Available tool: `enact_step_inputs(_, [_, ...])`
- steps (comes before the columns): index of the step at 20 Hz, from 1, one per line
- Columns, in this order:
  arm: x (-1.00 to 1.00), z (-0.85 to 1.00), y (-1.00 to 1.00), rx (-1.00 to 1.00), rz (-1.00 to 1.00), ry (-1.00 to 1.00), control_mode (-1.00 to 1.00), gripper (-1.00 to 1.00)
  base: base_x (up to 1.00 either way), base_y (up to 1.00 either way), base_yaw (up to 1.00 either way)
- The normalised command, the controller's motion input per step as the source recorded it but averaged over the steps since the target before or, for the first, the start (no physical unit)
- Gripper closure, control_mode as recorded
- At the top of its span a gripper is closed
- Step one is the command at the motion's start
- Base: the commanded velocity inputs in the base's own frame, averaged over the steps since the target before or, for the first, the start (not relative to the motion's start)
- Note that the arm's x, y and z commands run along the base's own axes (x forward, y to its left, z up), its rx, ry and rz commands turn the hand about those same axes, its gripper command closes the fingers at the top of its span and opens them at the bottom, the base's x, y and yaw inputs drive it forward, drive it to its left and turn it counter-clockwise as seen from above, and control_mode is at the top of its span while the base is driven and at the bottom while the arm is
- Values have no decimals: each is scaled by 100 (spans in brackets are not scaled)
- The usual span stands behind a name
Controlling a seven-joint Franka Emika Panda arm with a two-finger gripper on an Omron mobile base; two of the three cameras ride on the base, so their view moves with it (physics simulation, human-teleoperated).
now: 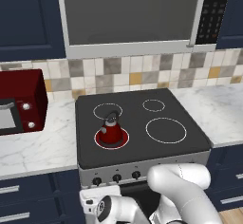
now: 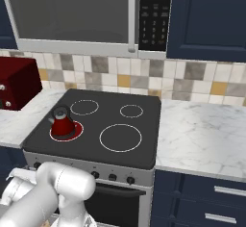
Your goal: Lower the heat of the kettle.
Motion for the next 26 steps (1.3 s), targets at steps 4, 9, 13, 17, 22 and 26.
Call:
enact_step_inputs(4, [1,0,9,0,0,0,-100,-100,0,0,0])
enact_step_inputs(9, [2,0,0,0,0,0,-100,-100,0,0,0])
enact_step_inputs(13, [6,0,0,0,0,0,-100,-100,0,0,0])
enact_step_inputs(17, [8,0,0,0,0,0,-100,-100,0,0,0])
enact_step_inputs(22, [10,-1,0,0,0,0,-100,-100,0,0,0])
enact_step_inputs(26, [12,-8,0,0,0,0,-100,-100,0,0,0])
